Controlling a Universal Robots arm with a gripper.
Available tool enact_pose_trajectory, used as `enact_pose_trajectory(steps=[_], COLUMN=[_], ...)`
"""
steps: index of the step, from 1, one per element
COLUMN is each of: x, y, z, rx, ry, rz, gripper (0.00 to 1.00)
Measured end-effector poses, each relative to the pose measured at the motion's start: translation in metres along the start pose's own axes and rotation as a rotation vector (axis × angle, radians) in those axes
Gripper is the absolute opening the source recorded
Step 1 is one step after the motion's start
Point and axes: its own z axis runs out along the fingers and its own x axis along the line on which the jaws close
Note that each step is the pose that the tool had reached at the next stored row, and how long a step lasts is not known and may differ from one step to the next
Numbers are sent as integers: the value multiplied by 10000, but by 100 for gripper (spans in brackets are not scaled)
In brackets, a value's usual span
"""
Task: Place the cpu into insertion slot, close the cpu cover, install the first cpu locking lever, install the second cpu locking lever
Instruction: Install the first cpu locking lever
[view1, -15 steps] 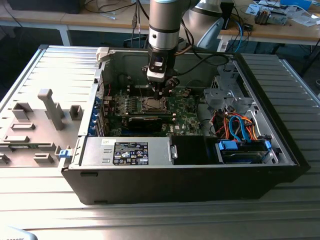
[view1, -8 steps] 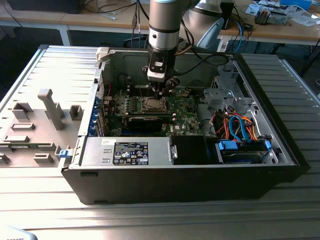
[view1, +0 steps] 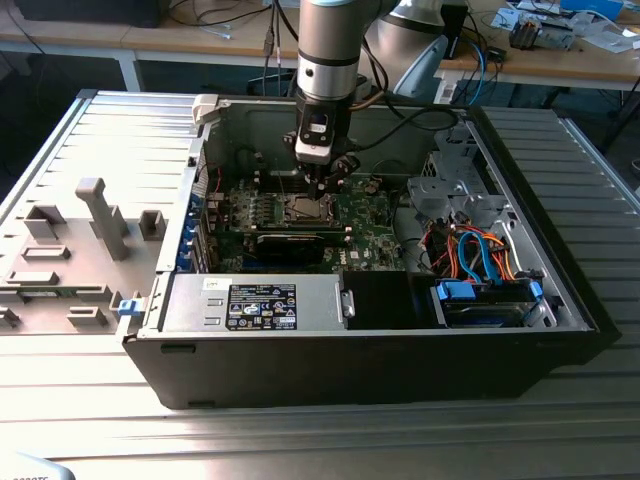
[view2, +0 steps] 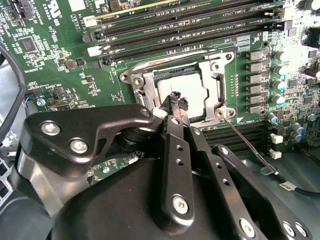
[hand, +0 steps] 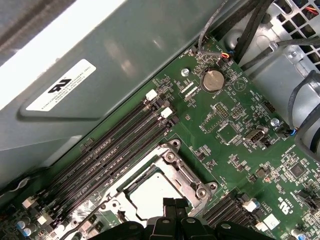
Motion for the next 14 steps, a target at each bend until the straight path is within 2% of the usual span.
enact_pose_trajectory(steps=[14], x=[0], y=[0], z=[0], rx=[-6], ry=[-8], rz=[-168], gripper=[11])
